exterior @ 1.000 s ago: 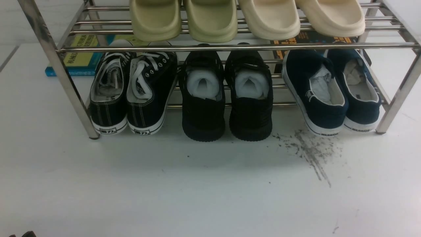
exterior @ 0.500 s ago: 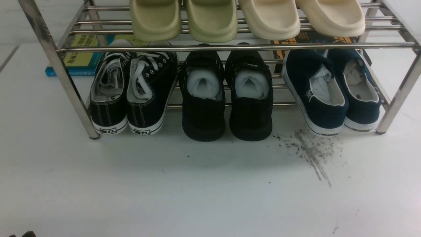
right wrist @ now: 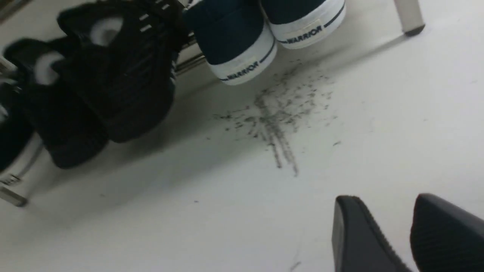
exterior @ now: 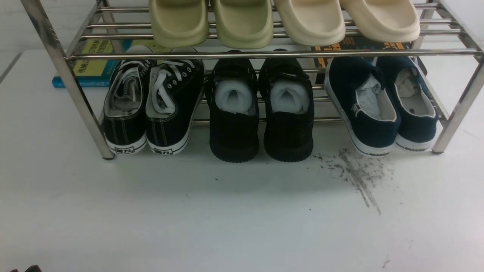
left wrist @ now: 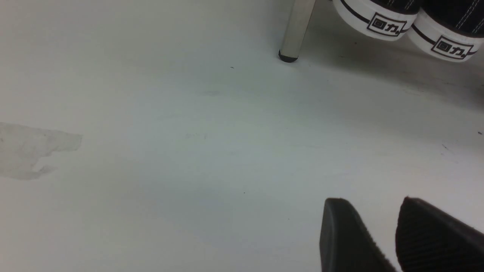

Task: Take the shoes off the shelf with your hand on the white table.

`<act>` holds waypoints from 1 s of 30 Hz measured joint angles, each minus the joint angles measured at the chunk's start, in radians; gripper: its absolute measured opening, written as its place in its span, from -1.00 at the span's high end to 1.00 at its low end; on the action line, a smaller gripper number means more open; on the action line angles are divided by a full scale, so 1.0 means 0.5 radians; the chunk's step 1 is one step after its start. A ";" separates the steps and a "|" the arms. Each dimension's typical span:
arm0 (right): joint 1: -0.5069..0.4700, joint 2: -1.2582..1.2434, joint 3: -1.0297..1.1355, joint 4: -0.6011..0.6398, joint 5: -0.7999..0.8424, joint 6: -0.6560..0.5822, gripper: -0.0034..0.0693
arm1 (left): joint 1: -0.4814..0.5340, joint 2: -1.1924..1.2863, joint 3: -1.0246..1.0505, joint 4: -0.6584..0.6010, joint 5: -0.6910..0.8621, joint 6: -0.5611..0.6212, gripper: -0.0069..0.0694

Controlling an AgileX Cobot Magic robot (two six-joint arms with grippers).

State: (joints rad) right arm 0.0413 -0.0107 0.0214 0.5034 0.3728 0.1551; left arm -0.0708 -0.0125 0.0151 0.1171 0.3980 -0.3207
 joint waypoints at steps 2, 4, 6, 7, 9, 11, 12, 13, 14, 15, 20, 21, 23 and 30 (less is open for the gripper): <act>0.000 0.000 0.004 0.186 -0.002 0.012 0.25 | 0.000 0.000 0.000 0.000 0.000 0.000 0.18; 0.000 0.000 0.004 0.343 -0.015 0.019 0.25 | 0.000 0.000 0.000 0.000 0.000 0.000 0.18; 0.000 0.000 0.004 0.451 -0.020 0.022 0.25 | 0.000 0.000 0.000 0.000 0.000 0.000 0.18; 0.000 0.000 0.004 0.478 -0.018 0.022 0.25 | 0.000 0.000 0.000 0.000 0.000 0.000 0.18; 0.000 0.000 0.004 0.498 -0.008 -0.022 0.25 | 0.000 0.000 0.000 0.000 0.000 0.000 0.18; 0.000 0.000 0.004 0.498 0.007 -0.052 0.25 | 0.000 0.000 0.000 0.000 0.000 0.000 0.18; 0.000 0.000 0.004 0.498 0.014 -0.075 0.25 | 0.000 0.000 0.000 0.000 0.000 0.000 0.18; 0.000 0.000 0.002 0.498 0.016 -0.082 0.25 | 0.000 0.000 0.000 0.000 0.000 0.000 0.18; 0.000 0.018 -0.020 0.498 0.026 -0.115 0.25 | 0.000 0.000 0.000 0.000 0.000 0.000 0.18; 0.000 0.044 -0.060 0.489 0.031 -0.159 0.25 | 0.000 0.000 0.000 0.000 0.000 0.000 0.18; 0.000 0.282 -0.425 0.367 0.009 -0.488 0.25 | 0.000 0.000 0.000 0.000 0.000 0.000 0.18; 0.000 0.349 -0.486 0.341 0.003 -0.559 0.25 | 0.000 0.000 0.000 0.000 0.000 0.000 0.18; 0.000 0.506 -0.623 0.274 -0.005 -0.678 0.25 | 0.000 0.000 0.000 0.000 0.000 0.000 0.18; 0.000 1.237 -0.904 0.196 0.285 -0.790 0.68 | 0.000 0.000 0.000 0.000 0.000 0.000 0.18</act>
State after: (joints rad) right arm 0.0413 0.6076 -0.4308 0.6014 0.5153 -0.2401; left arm -0.0708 -0.0125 0.0151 0.1171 0.3980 -0.3207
